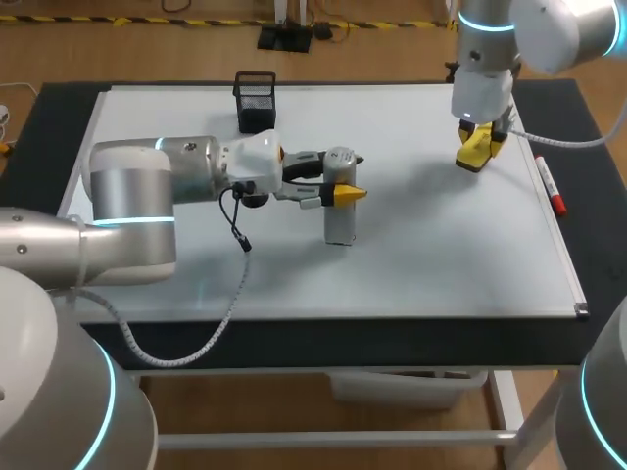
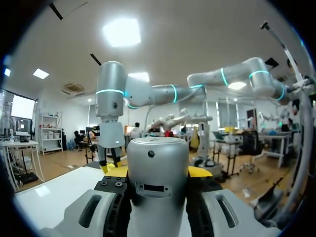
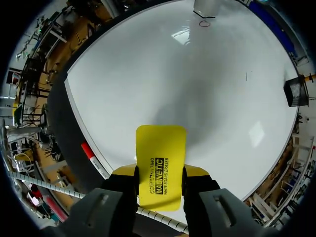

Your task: Pick up the inspection probe, press it on each red-marked spot on the whiteboard one by one, put down the probe, pick up the eraser, and wipe off all the red marks.

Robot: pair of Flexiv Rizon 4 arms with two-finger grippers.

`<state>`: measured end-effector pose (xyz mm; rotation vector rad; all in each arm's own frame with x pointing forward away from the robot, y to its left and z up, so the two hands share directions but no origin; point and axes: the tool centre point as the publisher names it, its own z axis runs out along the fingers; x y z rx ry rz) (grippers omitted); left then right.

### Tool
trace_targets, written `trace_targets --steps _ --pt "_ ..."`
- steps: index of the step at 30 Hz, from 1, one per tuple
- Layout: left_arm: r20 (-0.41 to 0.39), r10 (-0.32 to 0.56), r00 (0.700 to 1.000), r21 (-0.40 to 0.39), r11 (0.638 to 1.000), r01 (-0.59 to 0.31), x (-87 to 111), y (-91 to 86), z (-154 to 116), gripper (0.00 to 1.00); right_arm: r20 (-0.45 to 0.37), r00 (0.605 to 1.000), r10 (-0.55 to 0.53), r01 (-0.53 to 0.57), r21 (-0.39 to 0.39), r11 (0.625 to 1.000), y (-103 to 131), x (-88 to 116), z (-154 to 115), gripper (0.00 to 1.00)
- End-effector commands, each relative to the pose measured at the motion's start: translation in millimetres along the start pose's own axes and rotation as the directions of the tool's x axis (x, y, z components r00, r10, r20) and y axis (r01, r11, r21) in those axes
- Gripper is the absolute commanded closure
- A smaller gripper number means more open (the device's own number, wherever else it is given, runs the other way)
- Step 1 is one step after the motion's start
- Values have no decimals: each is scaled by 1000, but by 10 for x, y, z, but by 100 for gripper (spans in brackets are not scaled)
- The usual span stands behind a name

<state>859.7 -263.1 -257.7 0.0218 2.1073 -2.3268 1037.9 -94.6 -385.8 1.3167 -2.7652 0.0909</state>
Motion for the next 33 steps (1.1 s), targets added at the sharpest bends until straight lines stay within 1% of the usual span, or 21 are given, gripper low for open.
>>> trace_targets --steps 1,11,33 --pt "-1 -2 1000 4 1000 2 -36 74 88 100 -3 1000 -1 1 0 1000 -11 -3 -8 100" --pt "10 -8 1000 -8 1000 8 -103 156 109 100 -3 1000 -1 1 0 1000 -11 -3 -8 100" --pt "17 -21 1000 -29 999 22 -138 250 105 100 -3 1000 -1 1 0 1000 -11 -3 -8 100"
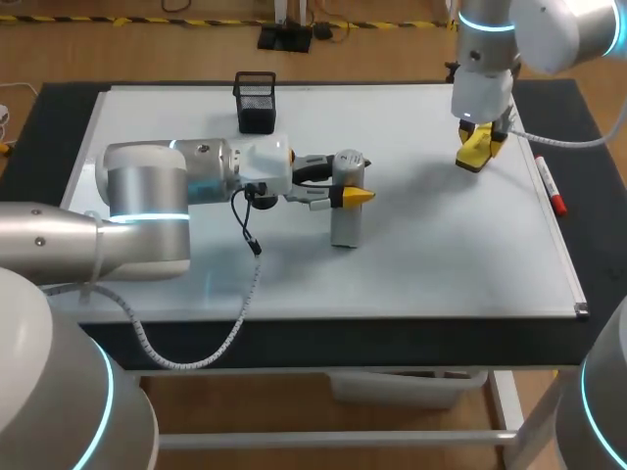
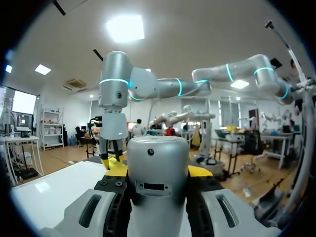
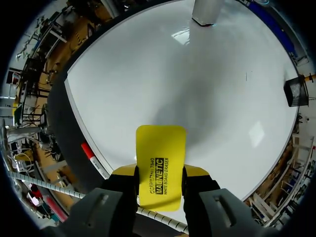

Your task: Pick up the inspection probe, press it on each red-marked spot on the whiteboard one by one, put down the probe, pick up the eraser, and wipe off all the red marks.

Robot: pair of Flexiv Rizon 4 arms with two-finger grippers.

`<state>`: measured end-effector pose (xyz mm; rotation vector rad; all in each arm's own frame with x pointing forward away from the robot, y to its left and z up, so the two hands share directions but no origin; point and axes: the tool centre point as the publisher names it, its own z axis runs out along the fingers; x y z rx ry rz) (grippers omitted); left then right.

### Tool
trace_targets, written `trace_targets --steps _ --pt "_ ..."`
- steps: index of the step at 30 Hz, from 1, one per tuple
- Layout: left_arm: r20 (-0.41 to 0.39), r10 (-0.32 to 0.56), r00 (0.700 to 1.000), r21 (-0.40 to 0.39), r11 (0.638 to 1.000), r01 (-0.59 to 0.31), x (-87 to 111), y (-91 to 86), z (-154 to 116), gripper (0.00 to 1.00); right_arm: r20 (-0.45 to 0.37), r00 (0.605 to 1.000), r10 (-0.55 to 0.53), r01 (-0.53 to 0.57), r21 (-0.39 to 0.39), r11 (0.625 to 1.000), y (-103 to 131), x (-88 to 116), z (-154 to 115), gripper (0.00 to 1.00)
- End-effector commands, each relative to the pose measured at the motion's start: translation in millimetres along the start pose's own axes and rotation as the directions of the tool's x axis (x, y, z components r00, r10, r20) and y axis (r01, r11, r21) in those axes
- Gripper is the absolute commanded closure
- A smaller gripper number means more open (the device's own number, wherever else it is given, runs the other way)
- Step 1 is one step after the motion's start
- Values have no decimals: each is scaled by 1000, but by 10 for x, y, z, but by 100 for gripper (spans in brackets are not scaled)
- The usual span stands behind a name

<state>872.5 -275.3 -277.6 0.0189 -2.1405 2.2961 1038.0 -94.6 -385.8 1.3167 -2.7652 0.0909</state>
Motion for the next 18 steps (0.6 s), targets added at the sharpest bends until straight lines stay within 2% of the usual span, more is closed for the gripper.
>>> trace_targets --steps 1,18 --pt "2 -1 1000 -1 1000 1 -14 38 3 100 -3 1000 -2 2 0 1000 -11 -3 -8 100" --pt "2 6 1000 1 1000 -6 -14 5 2 100 -3 1000 -2 2 0 1000 -11 -3 -8 100"
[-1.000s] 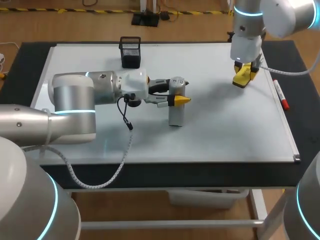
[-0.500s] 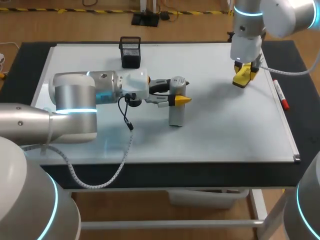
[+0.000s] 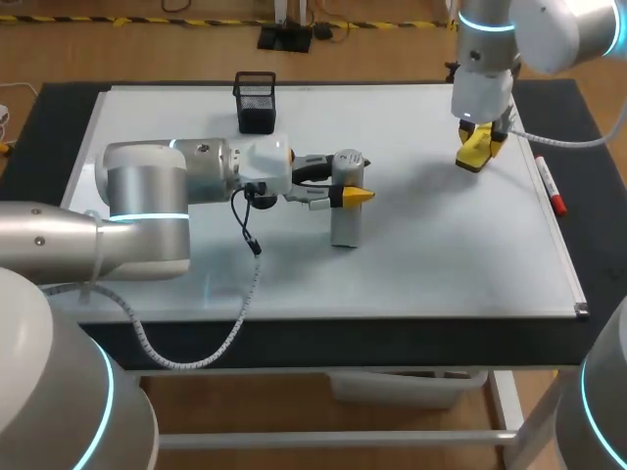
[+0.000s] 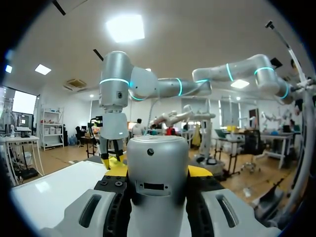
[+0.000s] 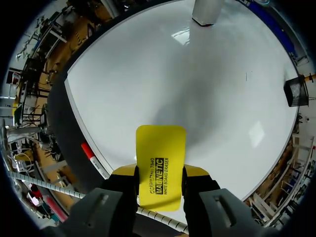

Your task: Pick up the inspection probe, press it on each red-marked spot on the whiteboard one by one, put down the probe, pick up the eraser, and wipe off all the red marks.

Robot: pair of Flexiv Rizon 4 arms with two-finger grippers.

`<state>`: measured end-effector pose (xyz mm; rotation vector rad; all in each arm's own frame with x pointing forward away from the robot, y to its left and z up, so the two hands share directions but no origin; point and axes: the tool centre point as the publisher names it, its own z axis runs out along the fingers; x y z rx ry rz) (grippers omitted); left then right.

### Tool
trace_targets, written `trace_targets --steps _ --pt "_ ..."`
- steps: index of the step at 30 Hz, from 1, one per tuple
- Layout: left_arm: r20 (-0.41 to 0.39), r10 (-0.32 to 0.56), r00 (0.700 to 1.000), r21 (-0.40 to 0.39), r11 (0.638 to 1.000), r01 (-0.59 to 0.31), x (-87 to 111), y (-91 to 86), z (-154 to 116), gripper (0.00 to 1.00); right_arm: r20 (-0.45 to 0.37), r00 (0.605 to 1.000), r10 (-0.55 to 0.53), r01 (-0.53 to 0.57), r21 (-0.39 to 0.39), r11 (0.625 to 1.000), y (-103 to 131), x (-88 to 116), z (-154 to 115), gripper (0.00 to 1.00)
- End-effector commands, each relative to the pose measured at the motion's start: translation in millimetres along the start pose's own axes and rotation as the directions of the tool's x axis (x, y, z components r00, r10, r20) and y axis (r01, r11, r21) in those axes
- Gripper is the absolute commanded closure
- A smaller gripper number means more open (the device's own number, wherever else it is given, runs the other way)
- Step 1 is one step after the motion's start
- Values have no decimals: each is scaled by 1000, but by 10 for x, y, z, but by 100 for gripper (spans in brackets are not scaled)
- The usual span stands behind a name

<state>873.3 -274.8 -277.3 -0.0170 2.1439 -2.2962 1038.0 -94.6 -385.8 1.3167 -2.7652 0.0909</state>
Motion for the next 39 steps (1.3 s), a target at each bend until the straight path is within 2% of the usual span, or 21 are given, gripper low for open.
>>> trace_targets --steps 1,10,19,31,39 --pt "2 5 1000 3 1000 -5 -3 -14 8 100 -3 1000 -2 2 0 1000 -11 -3 -8 100" --pt "3 29 1000 2 1000 -29 -37 -257 -9 100 -3 1000 -2 2 0 1000 -11 -3 -8 100" --pt "43 33 999 2 999 -33 -147 -387 -230 100 -3 1000 -2 2 0 1000 -11 -3 -8 100" --pt "113 25 993 11 1000 -26 -332 -474 -823 100 -3 1000 -2 2 0 1000 -11 -3 -8 100" --pt "166 33 986 -3 999 -33 -502 -526 -1383 100 -3 1000 -2 2 0 1000 -11 -3 -8 100"
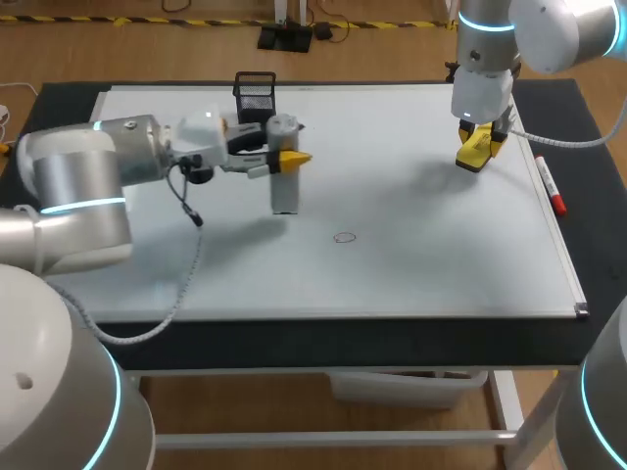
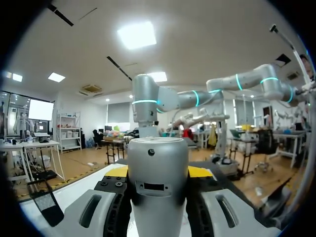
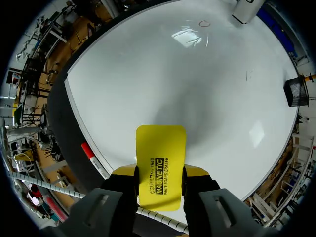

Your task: Pick up the inspection probe, press it on each red-marked spot on the whiteboard one by one, put down the probe, pick up the eraser, and wipe off all the red marks.

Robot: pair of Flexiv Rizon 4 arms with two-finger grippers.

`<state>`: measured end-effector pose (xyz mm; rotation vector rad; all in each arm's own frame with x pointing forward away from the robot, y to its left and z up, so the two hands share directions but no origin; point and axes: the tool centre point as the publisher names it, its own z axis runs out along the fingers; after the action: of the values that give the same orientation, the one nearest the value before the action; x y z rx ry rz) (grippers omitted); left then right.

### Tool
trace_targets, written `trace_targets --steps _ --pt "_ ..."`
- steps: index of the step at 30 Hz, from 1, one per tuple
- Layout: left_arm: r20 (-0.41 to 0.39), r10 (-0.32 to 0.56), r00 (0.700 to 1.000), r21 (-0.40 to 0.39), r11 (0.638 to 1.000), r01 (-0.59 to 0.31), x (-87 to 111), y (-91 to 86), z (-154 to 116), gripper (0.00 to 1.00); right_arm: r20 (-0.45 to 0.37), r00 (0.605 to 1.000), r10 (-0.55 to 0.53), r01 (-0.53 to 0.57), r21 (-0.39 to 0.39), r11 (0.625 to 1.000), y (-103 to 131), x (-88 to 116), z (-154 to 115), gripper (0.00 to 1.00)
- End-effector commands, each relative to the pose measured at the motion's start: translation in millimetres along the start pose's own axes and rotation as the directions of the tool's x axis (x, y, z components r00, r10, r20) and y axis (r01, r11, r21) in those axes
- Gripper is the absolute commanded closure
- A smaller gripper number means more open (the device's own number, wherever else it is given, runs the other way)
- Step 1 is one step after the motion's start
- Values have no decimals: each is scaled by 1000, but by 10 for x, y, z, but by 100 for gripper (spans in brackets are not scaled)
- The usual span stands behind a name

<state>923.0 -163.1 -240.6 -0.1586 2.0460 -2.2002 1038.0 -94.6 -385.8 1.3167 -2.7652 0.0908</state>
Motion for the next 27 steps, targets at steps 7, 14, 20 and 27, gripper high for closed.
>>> trace_targets --steps 7,14,20,27 --pt "50 1 999 -8 1000 -1 -328 -110 -682 100 -3 1000 -1 1 0 1000 -11 -2 -8 100" --pt "83 -3 997 -5 1000 3 -540 -86 -954 100 -3 1000 -1 1 0 1000 -11 -2 -8 100" --pt "106 -2 994 -6 1000 2 -634 -74 -1082 100 -3 1000 -1 1 0 1000 -11 -2 -8 100" --pt "128 -2 992 6 1000 2 -677 -72 -1171 100 -3 1000 -1 1 0 1000 -11 -2 -8 100"
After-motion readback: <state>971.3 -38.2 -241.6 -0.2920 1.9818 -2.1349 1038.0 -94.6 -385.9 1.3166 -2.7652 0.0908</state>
